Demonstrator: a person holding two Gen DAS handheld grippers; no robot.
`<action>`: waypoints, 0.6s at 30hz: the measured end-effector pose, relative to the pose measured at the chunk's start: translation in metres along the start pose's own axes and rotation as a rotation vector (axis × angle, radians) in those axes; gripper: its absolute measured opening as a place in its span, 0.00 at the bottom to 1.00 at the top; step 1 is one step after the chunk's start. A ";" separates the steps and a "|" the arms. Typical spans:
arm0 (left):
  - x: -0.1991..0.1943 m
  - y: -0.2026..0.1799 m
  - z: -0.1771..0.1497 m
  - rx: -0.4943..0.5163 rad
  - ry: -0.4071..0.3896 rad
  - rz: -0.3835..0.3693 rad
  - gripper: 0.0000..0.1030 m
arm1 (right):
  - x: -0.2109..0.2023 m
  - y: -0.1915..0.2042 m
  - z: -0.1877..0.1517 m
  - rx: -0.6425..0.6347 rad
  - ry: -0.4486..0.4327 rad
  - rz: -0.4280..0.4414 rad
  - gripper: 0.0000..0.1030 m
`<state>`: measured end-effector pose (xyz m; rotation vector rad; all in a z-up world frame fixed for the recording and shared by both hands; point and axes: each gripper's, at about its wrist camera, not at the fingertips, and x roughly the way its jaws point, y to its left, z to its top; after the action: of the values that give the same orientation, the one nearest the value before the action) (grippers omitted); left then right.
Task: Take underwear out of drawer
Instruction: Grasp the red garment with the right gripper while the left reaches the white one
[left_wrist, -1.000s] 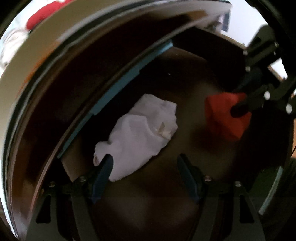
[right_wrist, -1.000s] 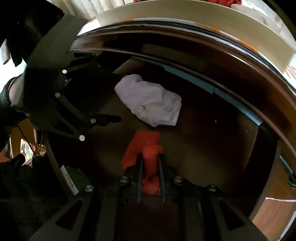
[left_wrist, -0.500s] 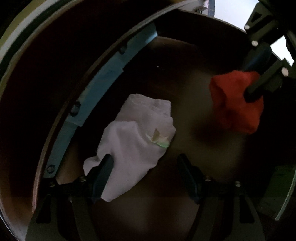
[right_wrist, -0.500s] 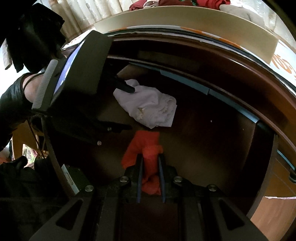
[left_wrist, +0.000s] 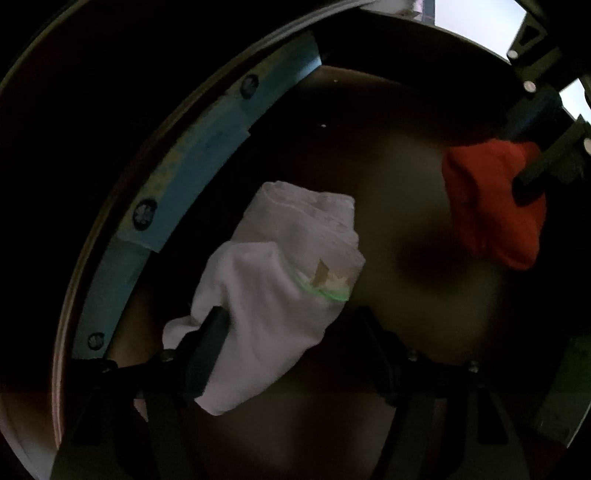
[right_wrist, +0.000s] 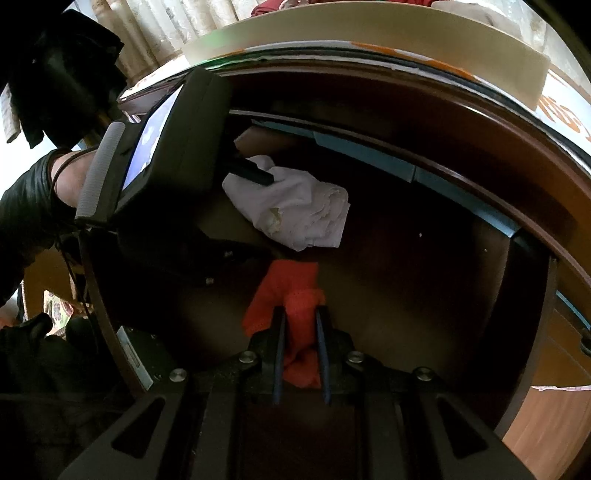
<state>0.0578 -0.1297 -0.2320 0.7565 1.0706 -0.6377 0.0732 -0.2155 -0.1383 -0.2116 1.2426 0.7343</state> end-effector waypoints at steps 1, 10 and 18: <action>0.000 0.001 0.000 -0.007 -0.001 0.002 0.57 | 0.000 0.000 0.000 0.002 -0.002 -0.001 0.16; -0.008 0.011 -0.003 -0.075 -0.001 -0.008 0.14 | -0.001 0.001 -0.004 0.018 -0.021 -0.014 0.16; -0.032 0.008 -0.006 -0.127 -0.025 -0.017 0.10 | -0.001 0.006 -0.010 0.021 -0.047 -0.026 0.16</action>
<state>0.0496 -0.1171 -0.2018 0.6293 1.0850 -0.5862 0.0617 -0.2171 -0.1391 -0.1925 1.2002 0.6998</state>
